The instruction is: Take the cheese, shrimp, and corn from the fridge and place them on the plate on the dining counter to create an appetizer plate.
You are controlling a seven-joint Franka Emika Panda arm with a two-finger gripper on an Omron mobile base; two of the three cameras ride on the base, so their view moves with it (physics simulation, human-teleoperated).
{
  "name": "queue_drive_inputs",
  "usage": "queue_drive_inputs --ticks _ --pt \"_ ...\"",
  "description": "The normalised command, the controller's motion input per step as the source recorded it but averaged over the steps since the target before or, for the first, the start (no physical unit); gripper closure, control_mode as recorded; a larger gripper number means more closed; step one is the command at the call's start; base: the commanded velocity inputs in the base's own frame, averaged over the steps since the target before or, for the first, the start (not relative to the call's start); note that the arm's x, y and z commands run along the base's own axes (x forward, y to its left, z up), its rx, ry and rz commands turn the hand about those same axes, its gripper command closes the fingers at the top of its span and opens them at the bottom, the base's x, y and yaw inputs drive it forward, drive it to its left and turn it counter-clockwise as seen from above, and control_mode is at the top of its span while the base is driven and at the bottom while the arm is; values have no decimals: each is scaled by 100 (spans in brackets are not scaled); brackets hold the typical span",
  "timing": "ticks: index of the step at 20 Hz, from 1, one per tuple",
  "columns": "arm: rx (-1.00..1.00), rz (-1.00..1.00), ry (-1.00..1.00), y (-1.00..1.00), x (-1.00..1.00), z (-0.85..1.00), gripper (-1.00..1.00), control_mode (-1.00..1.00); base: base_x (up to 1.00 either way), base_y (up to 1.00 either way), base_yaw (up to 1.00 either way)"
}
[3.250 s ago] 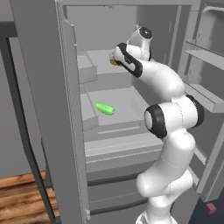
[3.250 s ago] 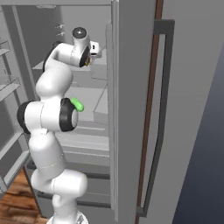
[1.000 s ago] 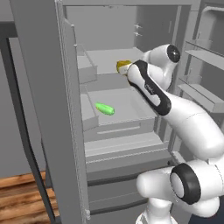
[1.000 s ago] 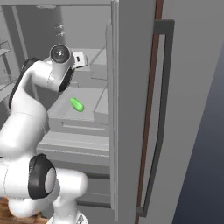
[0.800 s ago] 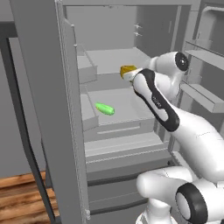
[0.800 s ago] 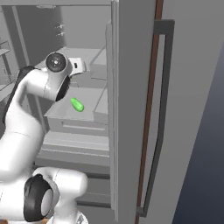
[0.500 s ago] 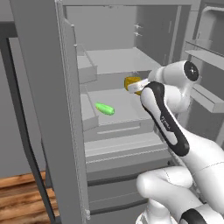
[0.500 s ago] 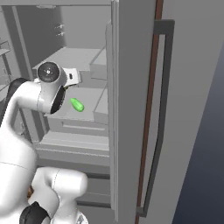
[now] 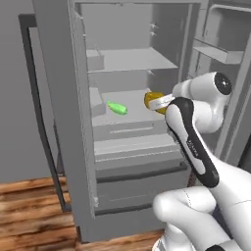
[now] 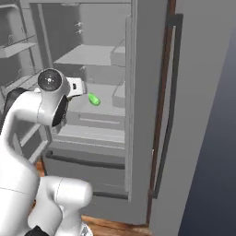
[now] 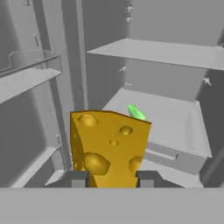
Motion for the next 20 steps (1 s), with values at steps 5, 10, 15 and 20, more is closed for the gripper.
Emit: queue_drive_inputs --ticks 5,10,15,20 --pt "0 0 0 0 0 0 100 100 -100 0 71" --pt "0 0 0 0 0 0 100 100 -100 1 78" --pt "0 0 0 0 0 0 100 100 -81 6 74" --pt "0 0 0 0 0 0 100 100 18 0 61"
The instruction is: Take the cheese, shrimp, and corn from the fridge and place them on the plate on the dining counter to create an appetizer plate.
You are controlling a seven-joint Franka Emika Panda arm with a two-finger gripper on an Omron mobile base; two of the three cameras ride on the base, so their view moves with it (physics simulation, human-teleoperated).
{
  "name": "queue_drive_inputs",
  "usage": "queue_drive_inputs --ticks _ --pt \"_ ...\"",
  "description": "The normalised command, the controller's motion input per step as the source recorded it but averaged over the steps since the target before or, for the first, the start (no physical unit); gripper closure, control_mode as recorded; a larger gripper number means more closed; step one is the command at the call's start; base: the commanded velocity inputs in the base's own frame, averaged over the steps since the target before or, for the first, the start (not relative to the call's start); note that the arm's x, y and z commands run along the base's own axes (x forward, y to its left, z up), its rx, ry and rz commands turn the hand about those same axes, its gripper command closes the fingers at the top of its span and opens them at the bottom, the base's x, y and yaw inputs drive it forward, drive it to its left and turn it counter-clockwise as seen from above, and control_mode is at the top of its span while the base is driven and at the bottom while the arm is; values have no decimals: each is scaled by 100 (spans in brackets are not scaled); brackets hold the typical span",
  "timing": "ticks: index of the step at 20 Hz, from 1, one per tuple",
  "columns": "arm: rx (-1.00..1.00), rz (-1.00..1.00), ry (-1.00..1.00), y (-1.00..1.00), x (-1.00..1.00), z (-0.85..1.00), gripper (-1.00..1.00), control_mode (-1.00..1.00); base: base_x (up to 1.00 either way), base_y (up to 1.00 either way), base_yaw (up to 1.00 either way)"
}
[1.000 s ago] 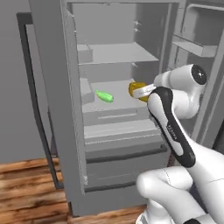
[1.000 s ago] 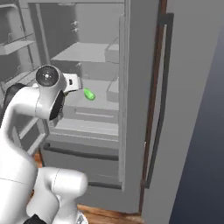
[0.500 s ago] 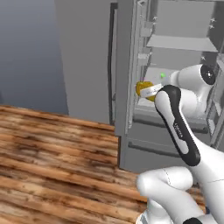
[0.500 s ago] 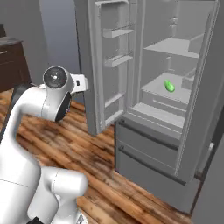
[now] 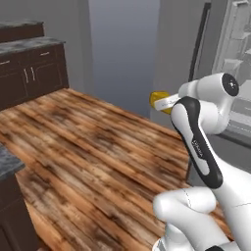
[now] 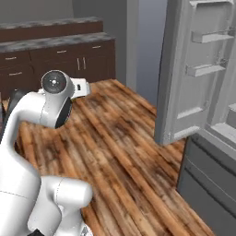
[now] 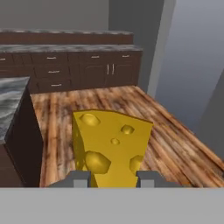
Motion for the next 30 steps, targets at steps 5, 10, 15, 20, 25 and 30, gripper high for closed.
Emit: queue_drive_inputs --ticks 5,10,15,20,25,30 --pt "0 0 0 0 0 0 100 100 100 0 32" --pt "0 0 0 0 0 0 100 100 100 0 14" --pt "0 0 0 0 0 0 100 100 100 0 12" --pt "0 0 0 0 0 0 100 100 100 0 13" --pt "0 0 0 0 0 0 100 100 100 2 11" --pt "0 0 0 0 0 0 100 100 100 19 10"
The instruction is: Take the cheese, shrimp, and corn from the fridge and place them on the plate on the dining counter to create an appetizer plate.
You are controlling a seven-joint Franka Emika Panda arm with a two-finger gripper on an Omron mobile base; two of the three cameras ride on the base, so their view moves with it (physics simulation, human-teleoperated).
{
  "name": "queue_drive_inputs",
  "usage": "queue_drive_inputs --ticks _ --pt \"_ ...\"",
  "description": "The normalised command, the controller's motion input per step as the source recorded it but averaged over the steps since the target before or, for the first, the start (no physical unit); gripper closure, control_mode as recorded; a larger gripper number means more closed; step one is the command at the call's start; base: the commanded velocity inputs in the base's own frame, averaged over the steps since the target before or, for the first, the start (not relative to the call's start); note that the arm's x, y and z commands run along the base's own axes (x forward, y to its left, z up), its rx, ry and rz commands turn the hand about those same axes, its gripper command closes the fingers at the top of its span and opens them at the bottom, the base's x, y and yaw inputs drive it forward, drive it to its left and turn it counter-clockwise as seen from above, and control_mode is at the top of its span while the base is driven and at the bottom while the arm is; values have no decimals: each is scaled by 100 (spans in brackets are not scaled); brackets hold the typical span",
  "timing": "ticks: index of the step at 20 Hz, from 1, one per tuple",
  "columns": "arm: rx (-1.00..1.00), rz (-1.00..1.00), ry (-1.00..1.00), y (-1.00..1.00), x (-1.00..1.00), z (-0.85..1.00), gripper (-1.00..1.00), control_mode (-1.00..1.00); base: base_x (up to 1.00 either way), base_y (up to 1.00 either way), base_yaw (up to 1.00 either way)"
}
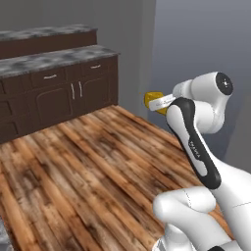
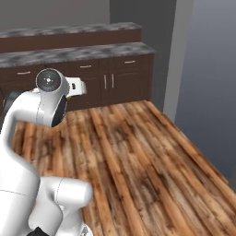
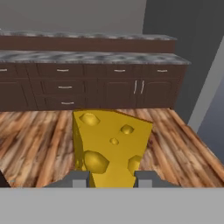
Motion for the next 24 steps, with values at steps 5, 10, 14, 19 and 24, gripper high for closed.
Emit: queue_drive_inputs --ticks 5,10,14,19,24 --pt "0 0 0 0 0 0 100 100 100 39 16" --pt "0 0 0 0 0 0 100 100 100 23 28" --pt "0 0 0 0 0 0 100 100 100 11 32" --pt "0 0 0 0 0 0 100 100 100 5 37" --pt "0 0 0 0 0 0 100 100 100 0 37"
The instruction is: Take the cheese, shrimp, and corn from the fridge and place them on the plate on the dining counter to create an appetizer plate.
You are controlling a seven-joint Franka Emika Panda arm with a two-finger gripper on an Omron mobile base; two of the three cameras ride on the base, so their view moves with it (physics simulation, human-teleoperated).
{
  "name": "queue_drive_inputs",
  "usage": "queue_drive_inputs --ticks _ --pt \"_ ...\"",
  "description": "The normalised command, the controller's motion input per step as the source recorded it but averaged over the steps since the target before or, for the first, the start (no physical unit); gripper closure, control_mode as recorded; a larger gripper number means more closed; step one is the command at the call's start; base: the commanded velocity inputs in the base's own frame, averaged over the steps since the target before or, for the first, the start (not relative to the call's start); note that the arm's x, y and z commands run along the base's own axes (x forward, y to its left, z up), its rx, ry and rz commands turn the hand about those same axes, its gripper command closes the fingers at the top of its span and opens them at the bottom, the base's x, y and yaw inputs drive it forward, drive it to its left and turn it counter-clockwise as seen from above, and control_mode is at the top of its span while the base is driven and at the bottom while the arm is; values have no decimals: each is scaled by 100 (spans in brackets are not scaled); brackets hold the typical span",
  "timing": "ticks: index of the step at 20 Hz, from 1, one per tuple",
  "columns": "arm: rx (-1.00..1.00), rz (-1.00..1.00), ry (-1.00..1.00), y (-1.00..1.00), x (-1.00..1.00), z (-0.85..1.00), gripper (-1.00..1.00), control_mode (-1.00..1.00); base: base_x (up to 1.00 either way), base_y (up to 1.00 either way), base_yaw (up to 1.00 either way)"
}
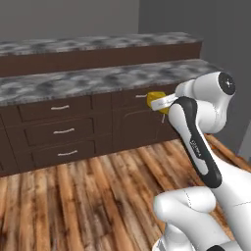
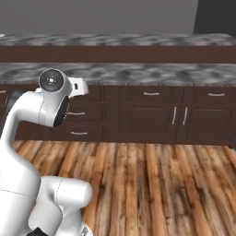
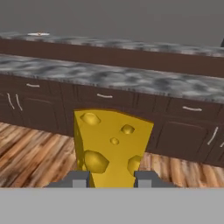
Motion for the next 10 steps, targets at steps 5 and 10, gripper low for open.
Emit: queue_drive_inputs --ticks 5,10 --pt "0 0 0 0 0 0 100 100 100 2 37" --pt "0 0 0 0 0 0 100 100 100 5 37"
